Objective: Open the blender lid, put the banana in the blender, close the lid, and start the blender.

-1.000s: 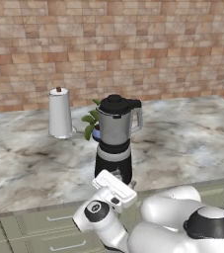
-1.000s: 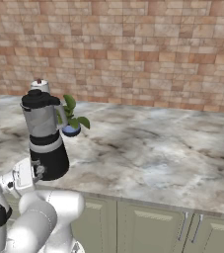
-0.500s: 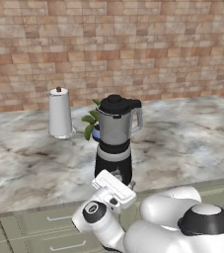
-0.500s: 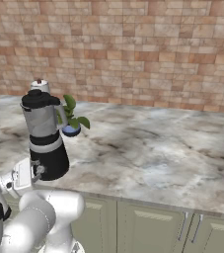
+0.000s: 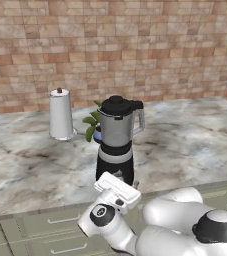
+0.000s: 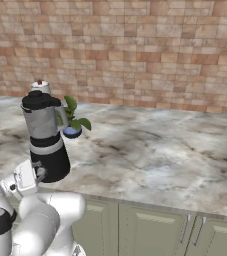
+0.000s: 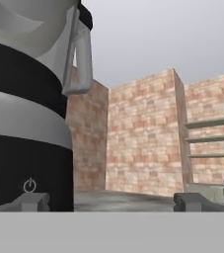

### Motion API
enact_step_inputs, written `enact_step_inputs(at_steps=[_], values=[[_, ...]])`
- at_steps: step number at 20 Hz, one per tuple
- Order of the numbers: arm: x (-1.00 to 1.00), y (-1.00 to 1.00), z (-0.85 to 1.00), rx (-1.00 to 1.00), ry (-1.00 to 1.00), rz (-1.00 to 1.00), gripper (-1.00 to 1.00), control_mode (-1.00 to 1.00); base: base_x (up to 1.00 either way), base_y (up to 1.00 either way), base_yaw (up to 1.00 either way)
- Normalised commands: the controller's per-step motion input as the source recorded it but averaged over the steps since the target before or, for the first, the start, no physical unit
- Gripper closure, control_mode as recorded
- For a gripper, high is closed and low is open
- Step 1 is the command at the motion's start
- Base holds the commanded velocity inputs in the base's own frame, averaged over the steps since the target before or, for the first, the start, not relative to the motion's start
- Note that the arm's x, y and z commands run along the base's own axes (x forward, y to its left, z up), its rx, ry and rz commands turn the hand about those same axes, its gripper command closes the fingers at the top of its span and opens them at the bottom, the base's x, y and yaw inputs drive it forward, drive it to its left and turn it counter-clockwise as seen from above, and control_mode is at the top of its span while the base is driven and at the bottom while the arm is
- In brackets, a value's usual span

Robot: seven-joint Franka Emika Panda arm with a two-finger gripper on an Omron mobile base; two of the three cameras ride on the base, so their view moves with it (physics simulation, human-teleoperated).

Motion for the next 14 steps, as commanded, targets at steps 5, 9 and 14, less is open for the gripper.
enact_step_inputs(at_steps=[5, 9, 14], values=[[0.73, -0.04, 0.00, 0.00, 0.00, 0.00, -1.00, -1.00, 0.00, 0.00, 0.00], [0.81, 0.00, 0.00, 0.00, 0.00, 0.01, -1.00, -1.00, 0.00, 0.00, 0.00], [0.86, 0.00, 0.00, 0.00, 0.02, 0.03, -1.00, -1.00, 0.00, 0.00, 0.00]])
